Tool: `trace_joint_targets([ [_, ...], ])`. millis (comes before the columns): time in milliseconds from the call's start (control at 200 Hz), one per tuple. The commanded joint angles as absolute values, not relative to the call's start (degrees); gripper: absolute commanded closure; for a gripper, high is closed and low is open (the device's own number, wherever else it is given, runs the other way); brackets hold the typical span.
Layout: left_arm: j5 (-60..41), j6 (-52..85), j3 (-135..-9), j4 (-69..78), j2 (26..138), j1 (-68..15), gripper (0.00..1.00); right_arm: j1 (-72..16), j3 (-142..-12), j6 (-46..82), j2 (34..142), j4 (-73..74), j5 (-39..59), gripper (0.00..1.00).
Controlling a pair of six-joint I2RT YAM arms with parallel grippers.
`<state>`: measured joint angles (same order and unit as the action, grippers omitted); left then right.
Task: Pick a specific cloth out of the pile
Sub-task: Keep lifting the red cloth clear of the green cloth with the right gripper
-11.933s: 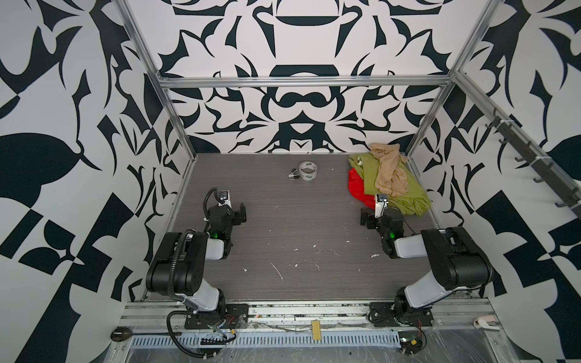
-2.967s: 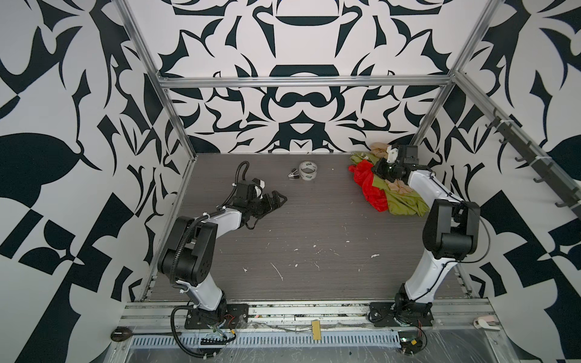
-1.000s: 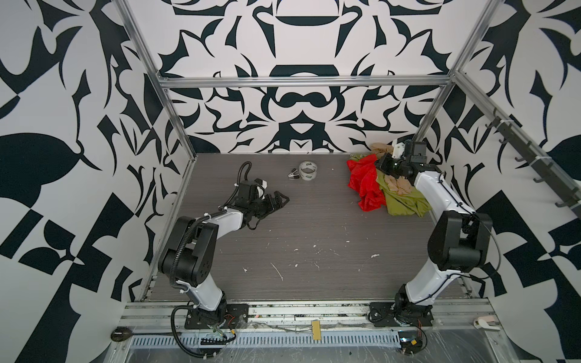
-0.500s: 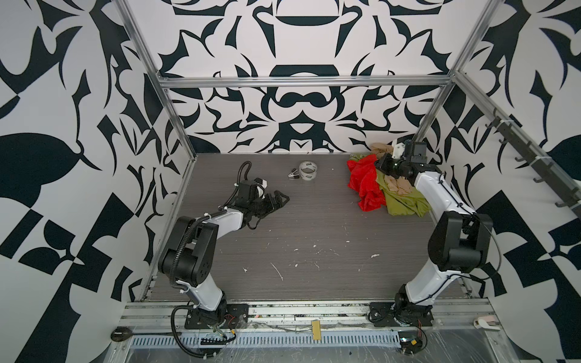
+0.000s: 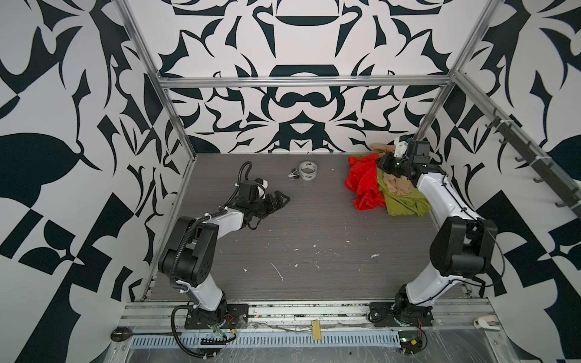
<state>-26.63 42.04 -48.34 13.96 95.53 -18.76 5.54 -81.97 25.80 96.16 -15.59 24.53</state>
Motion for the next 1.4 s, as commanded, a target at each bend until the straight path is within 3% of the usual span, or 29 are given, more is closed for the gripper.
trace_joint_targets([
  [0,-27.0,42.3,-47.8,14.8,94.0,-19.0,0.00,5.6,-82.4,26.1,92.7,-11.7,25.9,1.00],
  [1395,-27.0,42.5,-47.4,15.4,93.6,-19.2,0.00,5.5,-81.3,26.3,89.3,-11.3,25.7,1.00],
])
